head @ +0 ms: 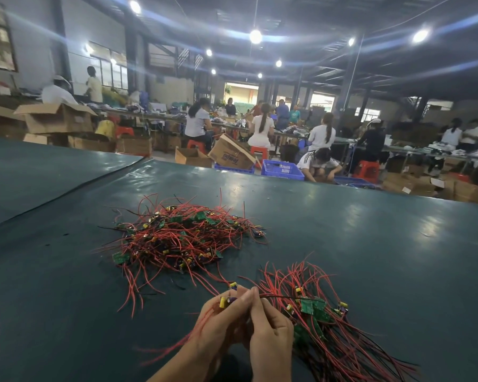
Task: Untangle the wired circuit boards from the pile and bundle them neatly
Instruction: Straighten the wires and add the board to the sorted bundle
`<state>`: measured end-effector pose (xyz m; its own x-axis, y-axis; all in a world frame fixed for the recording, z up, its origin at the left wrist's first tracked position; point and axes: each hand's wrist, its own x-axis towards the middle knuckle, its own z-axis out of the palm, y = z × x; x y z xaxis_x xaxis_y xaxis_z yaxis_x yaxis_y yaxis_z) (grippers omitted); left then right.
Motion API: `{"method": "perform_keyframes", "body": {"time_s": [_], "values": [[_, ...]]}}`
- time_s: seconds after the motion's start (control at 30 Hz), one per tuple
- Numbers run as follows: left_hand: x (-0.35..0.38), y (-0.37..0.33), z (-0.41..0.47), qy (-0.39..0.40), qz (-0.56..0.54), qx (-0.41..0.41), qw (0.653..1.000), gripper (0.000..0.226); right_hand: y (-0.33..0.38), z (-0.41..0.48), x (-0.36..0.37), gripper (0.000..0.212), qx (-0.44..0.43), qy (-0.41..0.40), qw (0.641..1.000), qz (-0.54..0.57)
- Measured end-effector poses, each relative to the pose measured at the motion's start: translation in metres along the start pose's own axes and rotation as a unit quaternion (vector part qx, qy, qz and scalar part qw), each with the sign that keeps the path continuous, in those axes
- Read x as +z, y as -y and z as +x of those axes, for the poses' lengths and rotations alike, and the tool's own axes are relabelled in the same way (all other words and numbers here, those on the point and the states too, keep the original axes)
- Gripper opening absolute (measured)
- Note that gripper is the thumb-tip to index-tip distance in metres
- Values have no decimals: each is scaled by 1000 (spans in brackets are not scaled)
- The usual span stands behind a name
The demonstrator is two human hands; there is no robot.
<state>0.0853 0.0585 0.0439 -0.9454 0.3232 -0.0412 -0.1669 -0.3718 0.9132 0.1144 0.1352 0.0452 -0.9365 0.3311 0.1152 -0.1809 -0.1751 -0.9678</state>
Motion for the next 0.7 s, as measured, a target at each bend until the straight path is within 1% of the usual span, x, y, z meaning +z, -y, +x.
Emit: {"method": "perform_keyframes", "body": {"time_s": [0.07, 0.13, 0.17, 0.23, 0.4, 0.53, 0.7], "values": [[-2, 1, -1, -45, -12, 61, 997, 26, -1, 0, 1, 31, 5, 4, 1000, -3], [-6, 2, -1, -96, -5, 87, 992, 28, -3, 0, 2, 34, -5, -1, 999, -38], [-5, 2, 0, -109, 2, 93, 990, 29, -4, 0, 2, 36, -7, -7, 999, -48], [-5, 1, 1, -114, 35, 112, 986, 34, -5, 0, 2, 35, 3, -11, 999, -40], [-4, -1, 1, -140, 80, 156, 975, 42, -7, 4, 4, 30, 68, -15, 997, 23], [-6, -4, 1, -149, 86, 161, 972, 36, -3, 14, 2, 32, 125, -69, 986, 88], [-5, -6, 1, -148, 82, 156, 973, 31, 0, 24, -10, 30, 140, -129, 976, 107]]}}
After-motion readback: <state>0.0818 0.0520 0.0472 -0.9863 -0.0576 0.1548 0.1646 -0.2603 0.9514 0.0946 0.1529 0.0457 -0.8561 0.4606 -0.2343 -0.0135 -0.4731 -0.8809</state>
